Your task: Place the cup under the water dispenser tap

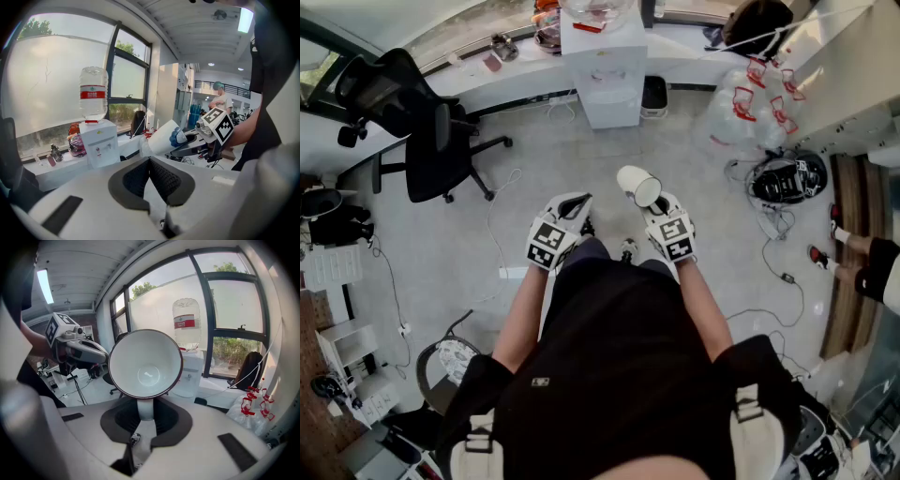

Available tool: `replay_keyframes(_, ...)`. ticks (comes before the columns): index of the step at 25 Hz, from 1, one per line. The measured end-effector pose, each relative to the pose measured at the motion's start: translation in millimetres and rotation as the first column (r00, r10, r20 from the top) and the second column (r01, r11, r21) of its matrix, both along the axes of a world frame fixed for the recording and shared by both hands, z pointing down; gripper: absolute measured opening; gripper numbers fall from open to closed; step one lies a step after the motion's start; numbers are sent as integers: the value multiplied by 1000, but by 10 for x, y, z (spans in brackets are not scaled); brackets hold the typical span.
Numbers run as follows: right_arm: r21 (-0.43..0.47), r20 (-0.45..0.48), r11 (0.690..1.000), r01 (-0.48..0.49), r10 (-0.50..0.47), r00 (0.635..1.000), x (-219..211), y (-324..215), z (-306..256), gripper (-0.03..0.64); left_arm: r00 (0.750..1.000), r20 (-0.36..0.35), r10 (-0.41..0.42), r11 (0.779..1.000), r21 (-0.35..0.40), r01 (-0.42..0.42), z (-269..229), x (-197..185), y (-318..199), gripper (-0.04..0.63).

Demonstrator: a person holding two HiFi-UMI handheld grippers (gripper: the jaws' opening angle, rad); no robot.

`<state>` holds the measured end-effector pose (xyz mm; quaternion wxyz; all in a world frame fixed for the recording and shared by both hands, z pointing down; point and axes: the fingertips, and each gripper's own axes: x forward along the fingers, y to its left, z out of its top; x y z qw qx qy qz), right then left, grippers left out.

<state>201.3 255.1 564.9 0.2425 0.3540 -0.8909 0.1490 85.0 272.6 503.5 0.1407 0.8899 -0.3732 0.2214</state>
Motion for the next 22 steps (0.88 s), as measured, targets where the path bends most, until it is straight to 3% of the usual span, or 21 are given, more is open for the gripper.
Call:
replay_keyframes(16, 2, 16, 999, -52, 52, 999, 176, 112, -24, 35, 1000, 6, 13, 1000, 0, -13, 6, 52, 113, 0)
replay_keyframes(22, 8, -23, 998, -54, 54, 998, 200, 103, 17, 35, 1000, -3, 21, 1000, 0, -21, 15, 69, 77, 0)
